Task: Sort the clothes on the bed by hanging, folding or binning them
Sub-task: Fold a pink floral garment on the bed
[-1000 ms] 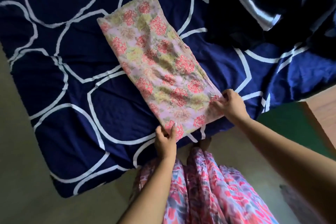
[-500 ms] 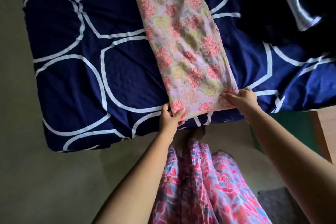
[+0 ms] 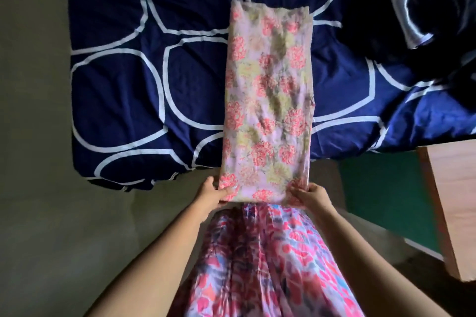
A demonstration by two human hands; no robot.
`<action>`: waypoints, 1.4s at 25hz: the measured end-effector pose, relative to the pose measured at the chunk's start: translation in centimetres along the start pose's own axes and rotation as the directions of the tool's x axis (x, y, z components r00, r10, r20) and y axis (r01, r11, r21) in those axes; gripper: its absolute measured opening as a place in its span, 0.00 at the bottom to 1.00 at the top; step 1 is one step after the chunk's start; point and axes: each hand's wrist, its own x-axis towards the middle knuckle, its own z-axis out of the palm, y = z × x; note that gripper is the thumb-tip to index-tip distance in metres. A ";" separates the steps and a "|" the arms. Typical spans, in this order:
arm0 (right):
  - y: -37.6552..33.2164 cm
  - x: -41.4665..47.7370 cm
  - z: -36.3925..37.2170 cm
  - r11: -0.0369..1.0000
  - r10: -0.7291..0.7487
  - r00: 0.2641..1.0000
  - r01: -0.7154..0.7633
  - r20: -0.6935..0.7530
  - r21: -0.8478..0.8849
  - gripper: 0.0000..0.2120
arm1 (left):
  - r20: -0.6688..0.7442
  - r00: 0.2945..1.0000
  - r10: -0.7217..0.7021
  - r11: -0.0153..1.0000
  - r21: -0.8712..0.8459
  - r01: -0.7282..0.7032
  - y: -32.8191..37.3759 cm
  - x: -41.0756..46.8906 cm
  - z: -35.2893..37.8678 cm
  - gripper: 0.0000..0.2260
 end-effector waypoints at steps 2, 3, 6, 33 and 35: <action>1.1 -2.6 0.0 0.996 0.030 0.999 -0.031 0.013 0.080 0.06 | 0.013 1.000 0.006 1.000 0.017 -0.006 -1.7 -1.3 -0.6 0.32; 1.0 -3.7 -0.2 0.993 0.030 1.000 -0.030 0.005 0.117 0.06 | 0.010 0.998 0.066 0.998 0.007 -0.066 -2.1 -2.2 -0.9 0.34; -1.3 -5.9 -1.1 0.966 -0.068 0.998 0.069 -0.013 0.248 0.07 | 0.087 0.964 0.252 0.961 -0.139 -0.238 -0.5 -4.2 -1.5 0.34; -24.1 7.3 -3.0 0.810 -0.087 0.977 -0.043 0.192 0.585 0.10 | -0.027 0.967 0.252 0.774 -0.595 -0.218 24.1 4.0 5.1 0.17; -24.2 8.0 -2.5 0.809 -0.108 0.980 -0.010 0.167 0.588 0.09 | -0.055 0.955 0.292 0.756 -0.599 -0.265 23.9 4.3 5.6 0.14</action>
